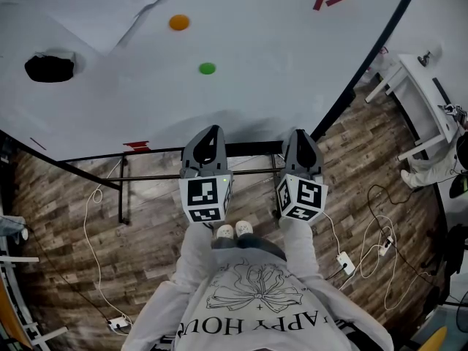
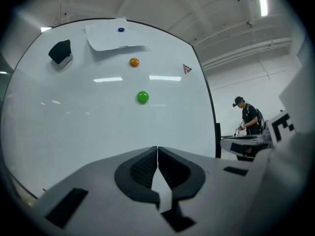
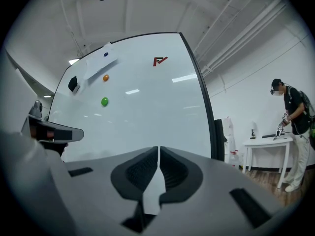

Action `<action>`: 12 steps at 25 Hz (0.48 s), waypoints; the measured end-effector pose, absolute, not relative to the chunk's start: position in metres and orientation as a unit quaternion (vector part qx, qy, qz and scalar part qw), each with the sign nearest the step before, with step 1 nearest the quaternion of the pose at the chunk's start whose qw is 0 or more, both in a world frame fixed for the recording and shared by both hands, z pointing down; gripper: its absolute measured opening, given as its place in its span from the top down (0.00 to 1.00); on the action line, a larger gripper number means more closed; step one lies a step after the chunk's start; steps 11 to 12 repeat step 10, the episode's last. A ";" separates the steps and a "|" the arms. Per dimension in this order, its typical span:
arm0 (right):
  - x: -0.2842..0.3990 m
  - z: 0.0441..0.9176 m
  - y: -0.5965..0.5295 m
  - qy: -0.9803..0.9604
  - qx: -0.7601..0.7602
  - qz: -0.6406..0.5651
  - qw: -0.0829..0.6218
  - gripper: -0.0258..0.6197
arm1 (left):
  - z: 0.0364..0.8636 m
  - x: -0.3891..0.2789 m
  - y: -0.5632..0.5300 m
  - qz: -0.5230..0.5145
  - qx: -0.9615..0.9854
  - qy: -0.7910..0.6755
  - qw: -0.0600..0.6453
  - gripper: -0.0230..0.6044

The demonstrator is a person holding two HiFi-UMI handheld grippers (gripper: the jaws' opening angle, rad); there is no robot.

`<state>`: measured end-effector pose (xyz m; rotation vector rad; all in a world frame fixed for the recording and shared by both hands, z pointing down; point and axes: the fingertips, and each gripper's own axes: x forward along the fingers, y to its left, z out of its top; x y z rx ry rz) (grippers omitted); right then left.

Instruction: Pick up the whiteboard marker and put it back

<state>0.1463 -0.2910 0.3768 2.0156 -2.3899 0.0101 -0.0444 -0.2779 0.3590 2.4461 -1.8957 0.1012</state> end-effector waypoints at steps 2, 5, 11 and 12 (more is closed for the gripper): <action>0.147 0.377 -0.291 -0.764 0.645 0.003 0.009 0.94 | 0.359 -0.044 -0.278 0.033 0.790 -0.612 0.023 0.95; 0.149 0.378 -0.290 -0.763 0.646 -0.001 0.013 0.94 | 0.360 -0.043 -0.278 0.034 0.790 -0.611 0.023 0.95; 0.150 0.380 -0.291 -0.762 0.647 -0.002 0.015 0.94 | 0.362 -0.040 -0.278 0.035 0.793 -0.608 0.024 0.95; 0.150 0.380 -0.291 -0.762 0.647 -0.002 0.015 0.94 | 0.362 -0.040 -0.278 0.035 0.793 -0.608 0.024 0.95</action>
